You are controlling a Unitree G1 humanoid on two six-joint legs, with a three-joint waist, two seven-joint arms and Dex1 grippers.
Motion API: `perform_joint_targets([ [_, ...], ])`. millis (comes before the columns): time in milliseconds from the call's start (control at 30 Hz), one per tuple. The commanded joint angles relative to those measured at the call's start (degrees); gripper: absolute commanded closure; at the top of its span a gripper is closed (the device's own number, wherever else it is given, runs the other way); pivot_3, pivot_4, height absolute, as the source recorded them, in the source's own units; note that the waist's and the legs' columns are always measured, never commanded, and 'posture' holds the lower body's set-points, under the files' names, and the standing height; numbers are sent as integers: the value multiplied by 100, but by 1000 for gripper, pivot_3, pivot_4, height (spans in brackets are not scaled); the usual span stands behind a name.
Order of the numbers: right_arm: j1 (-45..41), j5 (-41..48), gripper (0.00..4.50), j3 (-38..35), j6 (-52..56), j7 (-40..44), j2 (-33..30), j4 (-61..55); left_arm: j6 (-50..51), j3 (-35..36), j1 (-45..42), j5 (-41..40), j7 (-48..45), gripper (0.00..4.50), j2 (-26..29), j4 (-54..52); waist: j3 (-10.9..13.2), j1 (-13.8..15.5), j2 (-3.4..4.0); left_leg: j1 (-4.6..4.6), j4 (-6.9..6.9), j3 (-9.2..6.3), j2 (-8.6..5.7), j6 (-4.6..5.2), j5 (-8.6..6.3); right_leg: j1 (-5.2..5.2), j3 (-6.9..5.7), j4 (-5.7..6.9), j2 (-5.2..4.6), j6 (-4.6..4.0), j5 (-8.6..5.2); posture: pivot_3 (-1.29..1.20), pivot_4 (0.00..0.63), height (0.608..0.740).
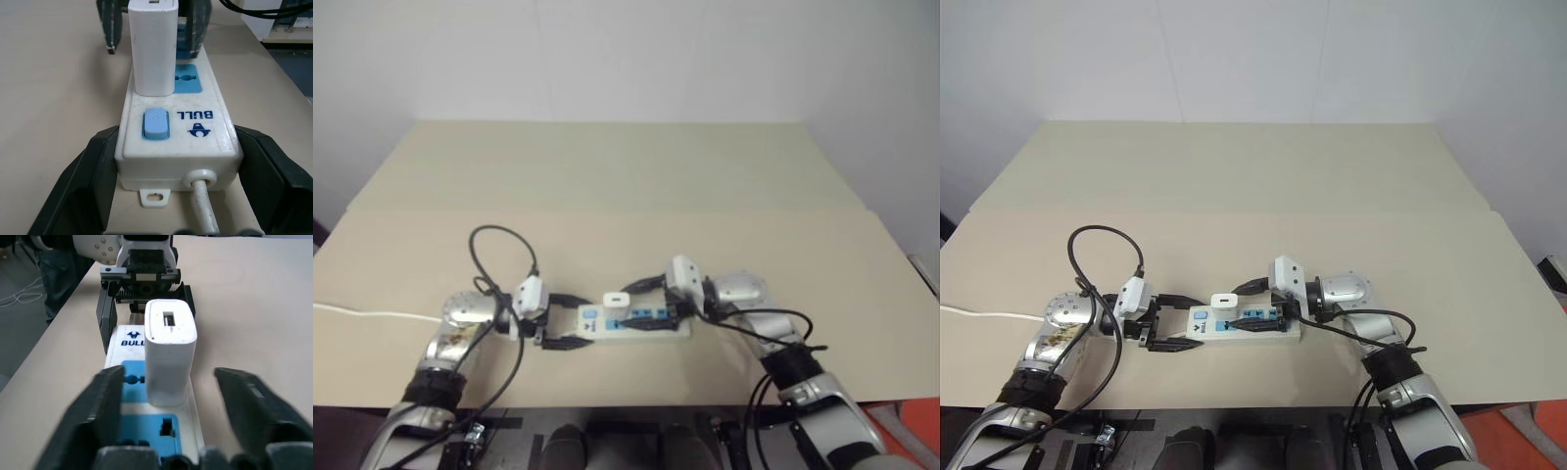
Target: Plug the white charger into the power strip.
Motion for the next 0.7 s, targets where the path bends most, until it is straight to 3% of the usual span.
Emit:
perform_joint_targets([
  [33, 192, -118, 46, -9, 27, 86, -184, -51, -32, 13, -20, -11, 6, 1267, 20, -115, 0, 1, 0, 0, 0, 0, 0, 0, 0, 0, 0, 0, 0, 0, 0, 0, 150, 740],
  [567, 597, 434, 46, -970, 437, -44, -1100, -1417, 270, 34, -67, -9, 298, 1267, 20, -152, 8, 23, 4, -20, -6, 0, -2, 0, 0, -15, 0, -13, -2, 1, 0, 0, 150, 740],
  [700, 799, 523, 0, -1276, 535, -208, -1293, -1706, -60, 73, -73, -152, -12, 7, -23, -96, 8, 10, 4, -23, -18, 0, -2, 0, -1, -18, 0, -26, -2, 1, 0, 0, 150, 740],
])
